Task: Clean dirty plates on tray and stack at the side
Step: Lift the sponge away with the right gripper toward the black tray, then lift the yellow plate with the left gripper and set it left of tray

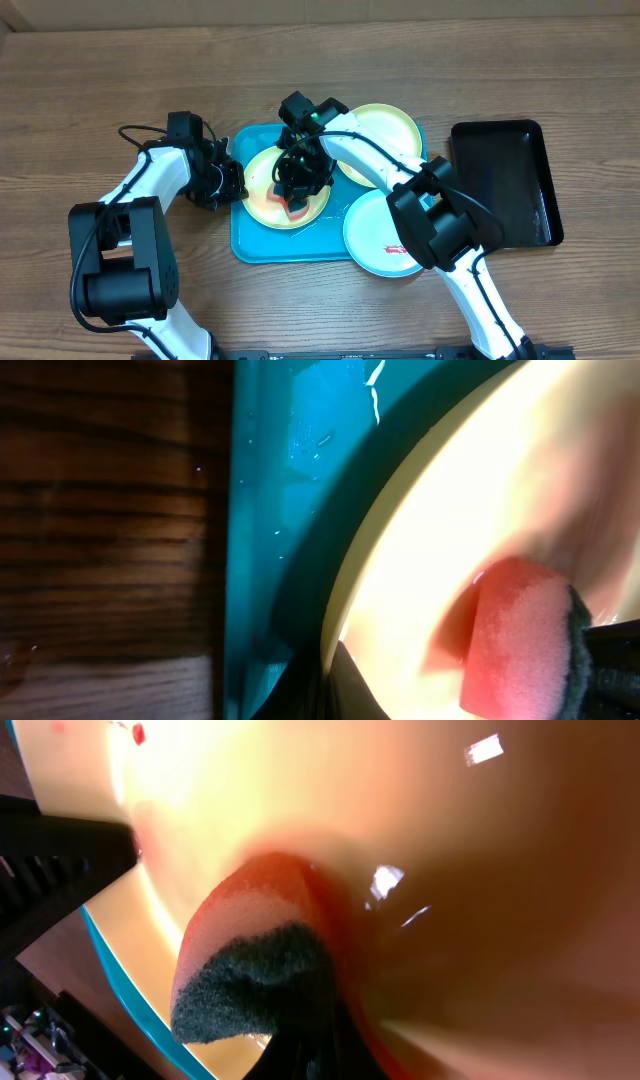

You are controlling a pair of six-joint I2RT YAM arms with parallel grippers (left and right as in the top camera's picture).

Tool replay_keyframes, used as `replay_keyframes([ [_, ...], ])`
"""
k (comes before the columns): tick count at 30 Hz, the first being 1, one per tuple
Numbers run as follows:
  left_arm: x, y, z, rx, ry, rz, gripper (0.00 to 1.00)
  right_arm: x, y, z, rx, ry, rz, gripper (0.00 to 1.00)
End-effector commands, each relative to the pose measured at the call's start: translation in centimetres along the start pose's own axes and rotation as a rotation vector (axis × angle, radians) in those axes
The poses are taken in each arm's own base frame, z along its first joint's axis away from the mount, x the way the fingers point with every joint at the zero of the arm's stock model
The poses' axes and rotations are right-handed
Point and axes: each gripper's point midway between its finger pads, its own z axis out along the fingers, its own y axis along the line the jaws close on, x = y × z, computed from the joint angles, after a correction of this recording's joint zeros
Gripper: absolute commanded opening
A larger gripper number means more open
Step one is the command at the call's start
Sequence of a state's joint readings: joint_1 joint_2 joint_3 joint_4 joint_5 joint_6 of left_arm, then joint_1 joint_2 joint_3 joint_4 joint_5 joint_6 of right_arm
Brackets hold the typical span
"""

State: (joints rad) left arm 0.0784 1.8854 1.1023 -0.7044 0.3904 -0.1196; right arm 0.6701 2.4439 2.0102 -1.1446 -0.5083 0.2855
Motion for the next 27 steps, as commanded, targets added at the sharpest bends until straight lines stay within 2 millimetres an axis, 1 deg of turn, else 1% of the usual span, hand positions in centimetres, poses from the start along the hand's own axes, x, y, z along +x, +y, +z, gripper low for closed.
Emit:
replay_keyframes([
  [1, 1.7, 0.7, 1.3, -0.01, 0.043, 0.01, 0.04, -0.6, -2.1, 0.7, 0.061, -0.007, 0.014, 0.04],
  [3, 1.6, 0.7, 1.2, -0.009, 0.04, 0.034, 0.04, -0.8, -1.8, -0.2, 0.054, -0.027, 0.008, 0.04],
  [4, 1.4, 0.6, 1.0, -0.008, 0.03, 0.044, 0.04, -1.2, -1.3, -1.8, 0.042, -0.059, -0.007, 0.04],
  [5, 0.9, 0.4, 0.5, -0.006, 0.011, 0.051, 0.04, -1.7, -0.4, -4.8, 0.007, -0.116, -0.025, 0.04],
  [6, 0.4, 0.1, -0.3, -0.003, -0.02, 0.064, 0.04, -2.0, 0.6, -8.5, -0.05, -0.18, -0.038, 0.04],
  [7, 0.2, -0.2, -0.8, -0.002, -0.036, 0.07, 0.04, -2.2, 0.9, -10.5, -0.079, -0.214, -0.041, 0.04],
  [8, -0.1, -0.4, -1.4, 0.0, -0.056, 0.078, 0.04, -2.2, 1.2, -12.5, -0.104, -0.248, -0.044, 0.04],
  [9, -0.5, -1.0, -2.6, 0.003, -0.094, 0.093, 0.04, -2.1, 1.4, -16.5, -0.142, -0.322, -0.053, 0.04],
  [11, -0.8, -1.6, -4.0, 0.006, -0.135, 0.11, 0.04, -1.6, 1.5, -21.1, -0.182, -0.406, -0.072, 0.04],
  [12, -0.9, -2.0, -5.1, 0.007, -0.165, 0.121, 0.04, -1.2, 1.0, -23.9, -0.186, -0.462, -0.066, 0.04],
  [14, -1.0, -2.3, -6.3, -0.005, -0.196, 0.127, 0.04, -0.5, 0.3, -26.7, -0.184, -0.519, -0.064, 0.04],
  [15, -1.0, -2.2, -7.2, -0.031, -0.219, 0.124, 0.04, 0.2, -0.3, -28.9, -0.179, -0.563, -0.063, 0.04],
  [16, -1.0, -2.0, -7.9, -0.053, -0.235, 0.117, 0.04, 0.7, -0.9, -30.3, -0.169, -0.594, -0.048, 0.04],
  [17, -0.8, -1.8, -8.9, -0.088, -0.258, 0.112, 0.04, 1.3, -2.1, -32.1, -0.151, -0.633, -0.021, 0.04],
  [18, -0.8, -1.6, -9.3, -0.105, -0.268, 0.11, 0.04, 1.5, -2.6, -32.6, -0.14, -0.645, -0.01, 0.04],
  [19, -0.7, -1.3, -10.0, -0.132, -0.282, 0.098, 0.04, 1.8, -3.7, -33.5, -0.113, -0.665, 0.017, 0.04],
  [20, -0.5, -0.8, -11.2, -0.18, -0.312, 0.073, 0.04, 2.1, -5.2, -34.1, -0.077, -0.677, 0.057, 0.04],
  [22, -0.3, 0.0, -13.2, -0.251, -0.374, 0.02, 0.04, 2.9, -8.4, -34.5, 0.01, -0.675, 0.147, 0.04],
  [25, -0.2, 0.4, -14.5, -0.322, -0.422, -0.016, 0.04, 3.1, -10.1, -34.7, 0.081, -0.677, 0.189, 0.04],
  [27, -0.1, 0.4, -15.0, -0.387, -0.448, -0.013, 0.04, 3.3, -10.8, -34.7, 0.116, -0.676, 0.204, 0.04],
])
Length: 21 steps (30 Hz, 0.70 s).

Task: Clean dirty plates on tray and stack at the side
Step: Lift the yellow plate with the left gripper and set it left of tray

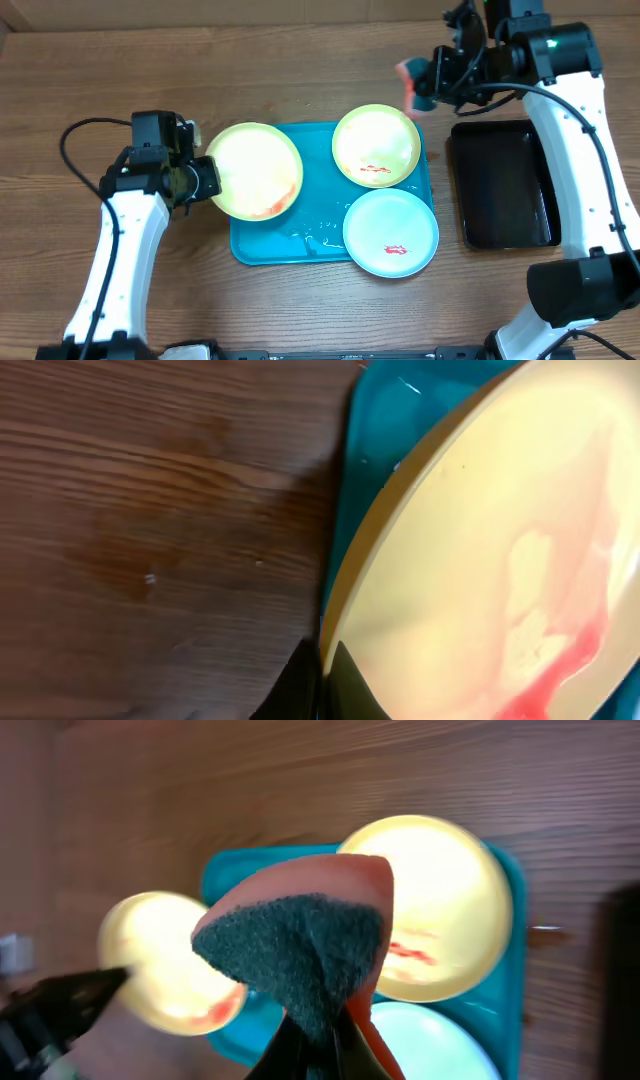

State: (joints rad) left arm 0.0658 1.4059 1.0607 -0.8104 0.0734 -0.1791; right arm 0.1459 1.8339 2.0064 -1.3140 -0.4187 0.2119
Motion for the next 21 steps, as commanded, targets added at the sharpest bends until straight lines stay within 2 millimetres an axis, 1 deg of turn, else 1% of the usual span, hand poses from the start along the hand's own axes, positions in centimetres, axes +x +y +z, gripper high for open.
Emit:
replay_keyframes([
  [1, -0.8, 1.0, -1.7, -0.171, -0.091, -0.016, 0.04, -0.5, -1.8, -0.4, 0.112, -0.033, -0.007, 0.04],
  [4, -0.7, 0.5, -2.2, -0.29, -0.129, 0.035, 0.04, -0.5, -2.7, -0.5, 0.158, -0.037, -0.003, 0.04],
  [5, -0.7, 0.2, -2.8, -0.371, -0.166, 0.065, 0.04, -0.4, -3.1, -0.6, 0.183, -0.037, 0.0, 0.04],
  [6, -0.8, 0.1, -3.1, -0.409, -0.187, 0.082, 0.04, -0.4, -3.3, -0.6, 0.193, -0.037, 0.001, 0.04],
  [8, -0.9, -0.8, -4.5, -0.524, -0.272, 0.128, 0.04, -0.4, -3.3, -0.6, 0.196, -0.036, 0.001, 0.04],
  [11, -1.3, -2.6, -6.9, -0.653, -0.417, 0.214, 0.04, -0.4, -3.4, -0.6, 0.2, -0.038, 0.001, 0.04],
  [13, -1.5, -3.9, -8.4, -0.706, -0.502, 0.273, 0.04, -0.4, -3.4, -0.6, 0.2, -0.037, 0.001, 0.04],
  [15, -1.7, -4.8, -9.7, -0.751, -0.574, 0.306, 0.04, -0.4, -3.4, -0.6, 0.201, -0.035, 0.002, 0.04],
  [19, -1.9, -7.5, -14.3, -0.88, -0.817, 0.373, 0.04, -0.2, -3.5, -0.6, 0.203, -0.027, 0.006, 0.04],
  [21, -1.8, -8.2, -15.5, -0.909, -0.88, 0.386, 0.04, -0.1, -3.5, -0.6, 0.204, -0.024, 0.007, 0.04],
])
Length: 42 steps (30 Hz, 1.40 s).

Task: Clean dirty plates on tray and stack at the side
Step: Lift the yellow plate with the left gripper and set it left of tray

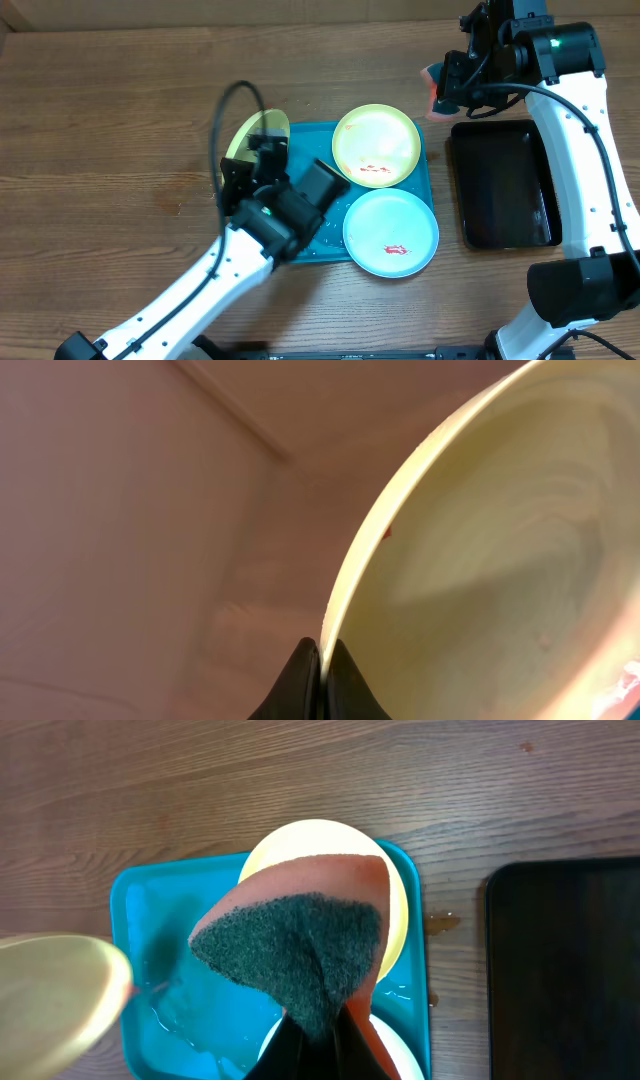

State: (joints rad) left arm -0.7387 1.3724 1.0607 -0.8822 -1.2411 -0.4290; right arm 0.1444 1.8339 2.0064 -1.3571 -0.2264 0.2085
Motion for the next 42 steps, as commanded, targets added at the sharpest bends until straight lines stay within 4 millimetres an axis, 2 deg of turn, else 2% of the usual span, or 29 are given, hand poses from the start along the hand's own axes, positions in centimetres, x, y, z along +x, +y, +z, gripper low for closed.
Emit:
replay_keyframes([
  [1, -3.3, 3.8, -3.0, -0.222, -0.204, -0.065, 0.04, -0.1, -0.1, -0.3, 0.008, -0.007, -0.004, 0.04],
  [5, -3.8, 2.9, -4.1, -0.19, -0.231, -0.037, 0.04, 0.0, -0.1, -0.3, 0.009, -0.004, -0.003, 0.04],
  [10, -3.7, 2.6, -4.0, -0.172, -0.225, -0.039, 0.04, 0.0, -0.1, -0.3, 0.009, -0.002, -0.003, 0.04],
  [13, -2.7, 0.3, -3.5, -0.039, -0.163, -0.032, 0.04, 0.1, -0.2, -0.3, 0.01, 0.0, -0.002, 0.04],
  [18, 0.6, -5.8, -3.1, 0.336, 0.06, -0.096, 0.04, 0.1, -0.2, -0.3, 0.01, 0.0, -0.003, 0.04],
  [22, 2.9, -8.4, -2.4, 0.541, 0.262, -0.166, 0.04, 0.1, -0.2, -0.3, 0.01, 0.0, -0.003, 0.04],
  [24, 4.0, -8.6, -1.3, 0.608, 0.372, -0.22, 0.04, 0.1, -0.2, -0.3, 0.01, 0.001, -0.003, 0.04],
  [27, 5.5, -7.7, 1.5, 0.693, 0.535, -0.34, 0.04, 0.1, -0.2, -0.3, 0.01, 0.002, -0.002, 0.04],
  [32, 7.7, -3.8, 6.4, 0.749, 0.697, -0.58, 0.04, 0.2, -0.2, -0.3, 0.011, 0.004, -0.002, 0.04],
  [38, 12.2, 2.4, 11.2, 0.606, 0.8, -0.79, 0.04, 0.3, -0.2, -0.3, 0.011, 0.007, -0.001, 0.04],
  [39, 13.7, 3.8, 12.3, 0.558, 0.827, -0.83, 0.04, 0.3, -0.2, -0.3, 0.011, 0.007, -0.001, 0.04],
  [42, 16.8, 5.5, 14.0, 0.484, 0.902, -0.896, 0.04, 0.4, -0.2, -0.3, 0.013, 0.011, 0.0, 0.04],
])
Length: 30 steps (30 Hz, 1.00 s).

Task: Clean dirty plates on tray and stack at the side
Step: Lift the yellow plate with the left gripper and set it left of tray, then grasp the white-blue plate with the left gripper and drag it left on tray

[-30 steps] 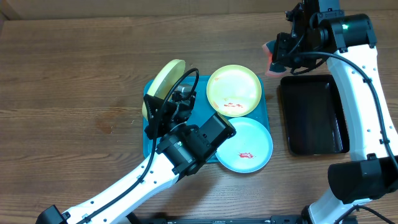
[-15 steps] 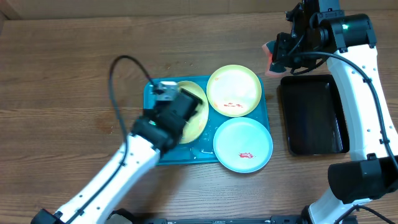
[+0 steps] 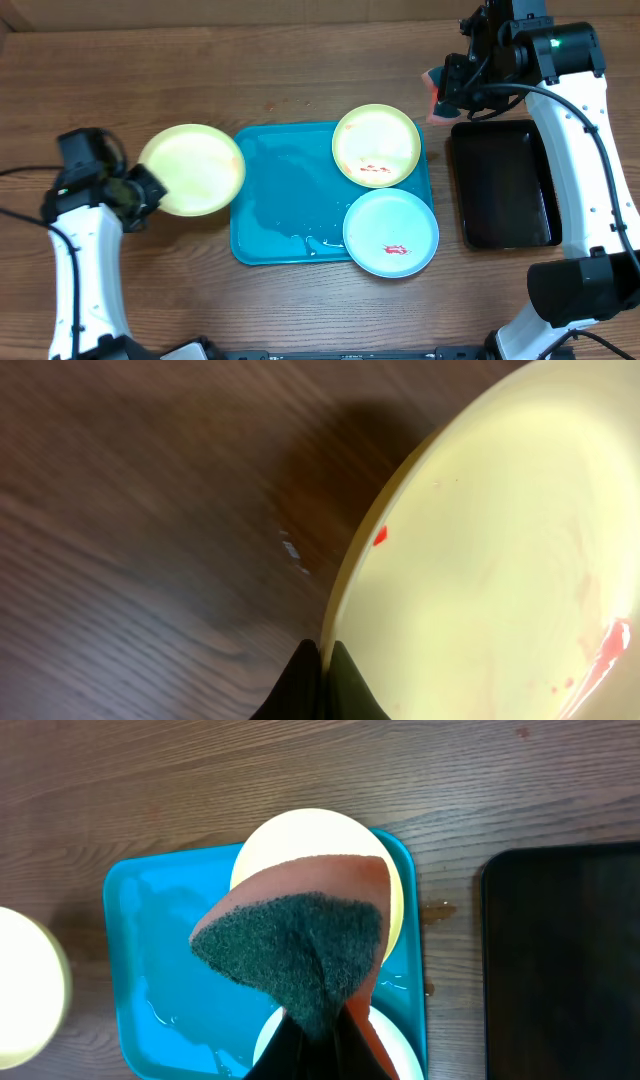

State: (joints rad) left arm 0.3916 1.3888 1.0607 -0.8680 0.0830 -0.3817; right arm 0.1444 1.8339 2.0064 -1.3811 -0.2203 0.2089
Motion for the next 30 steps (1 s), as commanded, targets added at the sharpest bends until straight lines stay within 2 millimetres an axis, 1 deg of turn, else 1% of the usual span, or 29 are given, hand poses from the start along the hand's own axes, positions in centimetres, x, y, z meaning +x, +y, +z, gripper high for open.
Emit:
replay_keyframes([
  [1, -0.6, 3.7, 2.0, -0.023, 0.064, -0.096, 0.04, -0.1, 0.0, -0.3, 0.0, -0.008, -0.005, 0.04],
  [4, -0.6, 5.8, 3.6, -0.056, 0.108, -0.15, 0.04, -0.1, 0.0, -0.3, 0.001, -0.007, -0.005, 0.04],
  [6, -0.9, 7.4, 5.7, -0.076, 0.137, -0.184, 0.05, 0.0, 0.0, -0.3, 0.001, -0.004, -0.005, 0.04],
  [8, -0.8, 7.7, 6.8, -0.076, 0.155, -0.174, 0.04, 0.0, 0.0, -0.3, 0.003, -0.002, -0.004, 0.04],
  [11, -0.6, 8.2, 9.0, -0.087, 0.186, -0.16, 0.04, 0.2, -0.1, -0.3, 0.005, 0.007, -0.002, 0.04],
  [14, -0.5, 8.5, 10.1, -0.094, 0.197, -0.164, 0.05, 0.3, -0.1, -0.3, 0.006, 0.01, -0.001, 0.04],
  [16, -0.4, 8.8, 10.6, -0.105, 0.205, -0.164, 0.13, 0.4, -0.1, -0.3, 0.006, 0.011, -0.001, 0.04],
  [17, -0.3, 8.9, 10.7, -0.112, 0.208, -0.163, 0.19, 0.4, -0.1, -0.3, 0.006, 0.011, -0.001, 0.04],
  [18, -0.3, 9.0, 10.7, -0.114, 0.207, -0.163, 0.27, 0.4, -0.1, -0.3, 0.006, 0.012, -0.001, 0.04],
  [19, -0.5, 8.8, 10.6, -0.107, 0.203, -0.153, 0.45, 0.4, -0.1, -0.3, 0.006, 0.011, -0.001, 0.04],
  [20, -0.7, 8.7, 10.5, -0.102, 0.201, -0.14, 0.47, 0.3, -0.1, -0.3, 0.006, 0.011, -0.001, 0.04],
  [21, -1.1, 8.3, 10.2, -0.079, 0.201, -0.115, 0.58, 0.3, -0.1, -0.3, 0.006, 0.011, -0.001, 0.04],
  [22, -1.4, 7.9, 9.9, -0.067, 0.203, -0.099, 0.62, 0.3, -0.1, -0.3, 0.006, 0.011, -0.001, 0.04],
  [23, -2.1, 7.3, 9.2, -0.052, 0.203, -0.073, 0.65, 0.3, -0.1, -0.3, 0.006, 0.01, -0.001, 0.04],
  [26, -3.5, 6.2, 7.7, -0.046, 0.198, -0.045, 0.67, 0.3, -0.1, -0.3, 0.006, 0.01, -0.001, 0.04],
  [28, -4.8, 4.0, 6.1, -0.005, 0.193, 0.007, 0.67, 0.3, -0.1, -0.3, 0.006, 0.011, -0.001, 0.04],
  [30, -5.1, 1.1, 5.0, 0.064, 0.203, 0.073, 0.67, 0.3, -0.1, -0.3, 0.006, 0.01, -0.001, 0.04],
])
